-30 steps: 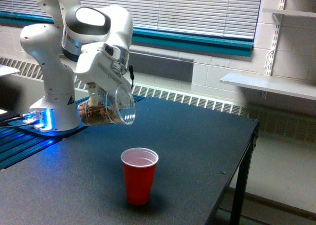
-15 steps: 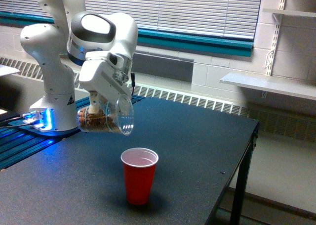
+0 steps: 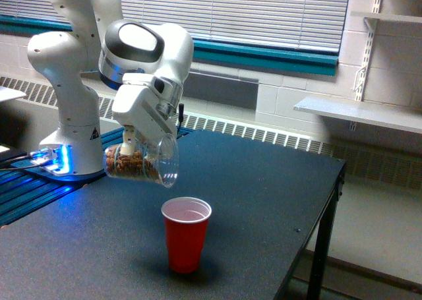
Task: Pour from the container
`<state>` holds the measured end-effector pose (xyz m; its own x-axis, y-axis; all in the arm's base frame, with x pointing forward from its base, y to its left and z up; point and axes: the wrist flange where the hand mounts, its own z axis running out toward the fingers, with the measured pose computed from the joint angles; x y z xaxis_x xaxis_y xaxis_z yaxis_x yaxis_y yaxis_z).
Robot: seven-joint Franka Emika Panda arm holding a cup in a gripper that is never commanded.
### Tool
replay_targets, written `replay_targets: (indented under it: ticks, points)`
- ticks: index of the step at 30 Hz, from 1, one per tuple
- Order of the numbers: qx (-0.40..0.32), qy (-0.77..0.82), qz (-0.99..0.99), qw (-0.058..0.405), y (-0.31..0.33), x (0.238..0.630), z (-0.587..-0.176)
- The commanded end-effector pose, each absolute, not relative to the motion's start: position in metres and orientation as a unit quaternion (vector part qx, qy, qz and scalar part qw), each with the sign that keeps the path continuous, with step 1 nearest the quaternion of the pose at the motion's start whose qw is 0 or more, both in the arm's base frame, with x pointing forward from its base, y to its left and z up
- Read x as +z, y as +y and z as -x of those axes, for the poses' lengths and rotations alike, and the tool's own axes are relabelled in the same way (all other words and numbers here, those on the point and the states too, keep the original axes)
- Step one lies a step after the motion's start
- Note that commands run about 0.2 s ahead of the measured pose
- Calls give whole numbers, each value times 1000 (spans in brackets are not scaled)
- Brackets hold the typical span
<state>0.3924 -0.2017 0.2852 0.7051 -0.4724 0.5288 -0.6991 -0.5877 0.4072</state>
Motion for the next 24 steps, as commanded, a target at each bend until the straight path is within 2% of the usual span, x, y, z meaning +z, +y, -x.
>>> replay_targets:
  ticks: [1, 24]
  points:
    - [175, -317, -875, 320, -198, 286, -400]
    - [141, -289, -880, 350, -188, 274, -416]
